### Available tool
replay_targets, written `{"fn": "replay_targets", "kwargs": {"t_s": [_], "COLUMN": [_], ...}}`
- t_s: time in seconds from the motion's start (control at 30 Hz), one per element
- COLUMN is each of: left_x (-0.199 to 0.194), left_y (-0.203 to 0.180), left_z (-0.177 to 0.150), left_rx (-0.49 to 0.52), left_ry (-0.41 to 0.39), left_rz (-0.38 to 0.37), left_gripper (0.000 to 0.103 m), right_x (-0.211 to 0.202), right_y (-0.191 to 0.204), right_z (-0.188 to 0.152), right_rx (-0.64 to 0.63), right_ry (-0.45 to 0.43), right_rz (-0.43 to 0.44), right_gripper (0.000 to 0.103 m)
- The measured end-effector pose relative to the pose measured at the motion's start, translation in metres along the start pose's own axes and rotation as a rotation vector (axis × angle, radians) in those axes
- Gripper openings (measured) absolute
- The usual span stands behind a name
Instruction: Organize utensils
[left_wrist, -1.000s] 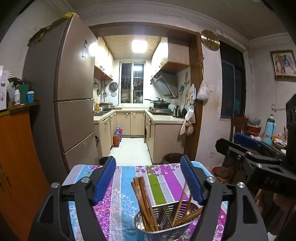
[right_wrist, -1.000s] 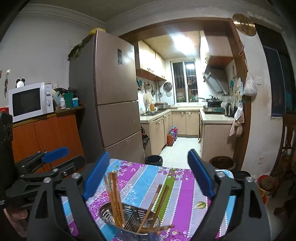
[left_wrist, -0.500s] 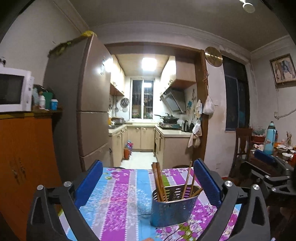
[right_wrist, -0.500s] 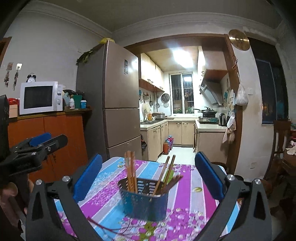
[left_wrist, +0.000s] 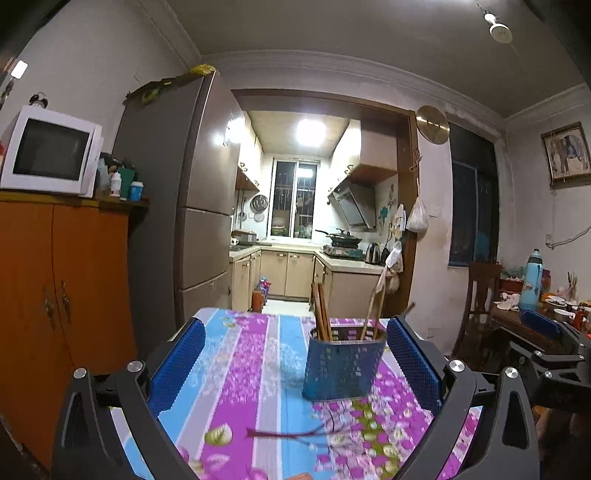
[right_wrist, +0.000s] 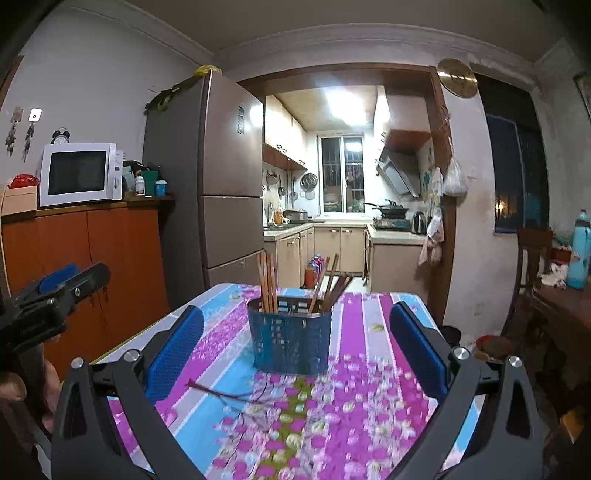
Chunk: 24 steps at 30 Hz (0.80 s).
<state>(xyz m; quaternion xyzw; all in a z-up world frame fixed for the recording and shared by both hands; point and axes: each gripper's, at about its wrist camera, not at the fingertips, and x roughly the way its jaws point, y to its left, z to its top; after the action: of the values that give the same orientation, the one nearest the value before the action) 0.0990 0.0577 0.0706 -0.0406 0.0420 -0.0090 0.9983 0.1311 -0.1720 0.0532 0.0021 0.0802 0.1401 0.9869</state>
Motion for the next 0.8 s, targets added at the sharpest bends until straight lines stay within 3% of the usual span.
{"fn": "replay_targets", "kwargs": {"t_s": [0.4,0.8], "left_x": [-0.037,-0.062], "left_y": [-0.025,-0.033], "left_z": [-0.046,-0.052], "left_rx": [0.049,0.043], "left_ry": [0.055,0.053], "left_rz": [-0.077,-0.067], "left_gripper": [0.098,0.098], "right_x": [-0.048,-0.086], "right_y": [0.003,0.003], "right_z": [-0.048,-0.063], "right_rx": [0.022,0.010], "right_ry": [0.016,-0.002], "right_rz": [-0.024,-0.045], "right_gripper": [0.097,0.097]}}
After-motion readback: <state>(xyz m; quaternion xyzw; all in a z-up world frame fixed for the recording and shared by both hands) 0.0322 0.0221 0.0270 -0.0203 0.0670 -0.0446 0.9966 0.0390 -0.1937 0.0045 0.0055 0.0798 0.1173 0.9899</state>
